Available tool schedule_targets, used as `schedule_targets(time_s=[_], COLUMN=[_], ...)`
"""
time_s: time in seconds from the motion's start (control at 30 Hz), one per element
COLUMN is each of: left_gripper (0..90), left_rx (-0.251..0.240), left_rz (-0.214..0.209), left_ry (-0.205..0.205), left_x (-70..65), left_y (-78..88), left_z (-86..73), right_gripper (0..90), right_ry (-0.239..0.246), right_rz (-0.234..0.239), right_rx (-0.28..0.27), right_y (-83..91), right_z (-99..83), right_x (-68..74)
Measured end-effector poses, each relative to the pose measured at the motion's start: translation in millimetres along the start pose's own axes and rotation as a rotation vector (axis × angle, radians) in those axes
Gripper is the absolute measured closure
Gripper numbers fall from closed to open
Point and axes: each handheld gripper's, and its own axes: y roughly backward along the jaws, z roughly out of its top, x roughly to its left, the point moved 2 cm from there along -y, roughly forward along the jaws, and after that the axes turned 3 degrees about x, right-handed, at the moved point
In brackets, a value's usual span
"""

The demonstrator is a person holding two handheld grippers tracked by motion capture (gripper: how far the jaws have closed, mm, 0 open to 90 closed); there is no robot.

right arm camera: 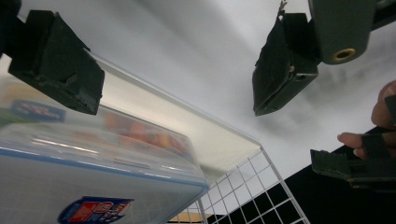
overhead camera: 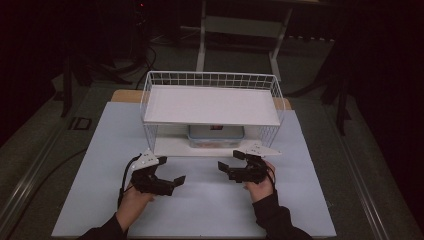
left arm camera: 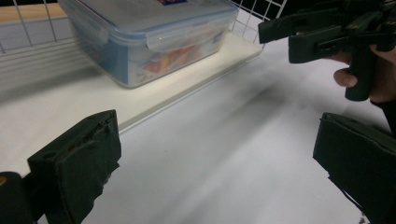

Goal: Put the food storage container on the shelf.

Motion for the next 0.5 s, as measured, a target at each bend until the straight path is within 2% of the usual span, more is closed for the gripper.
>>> schedule_targets(time_s=[0.33, 0.5], left_gripper=[1.0, 1.0], left_rx=[0.005, 0.006], left_rz=[-0.012, -0.022], left_ry=[-0.029, -0.026], left_x=[-7.8, -9.2], left_y=[3.4, 7.4], left_z=[-2.5, -4.7], right_gripper=[16.7, 16.7], right_ry=[0.028, 0.028], right_rz=[-0.019, -0.018], right_rx=[-0.009, -0.015], right_y=[23.5, 38.5], right_z=[-12.5, -19.0], right_x=[0.9, 1.6])
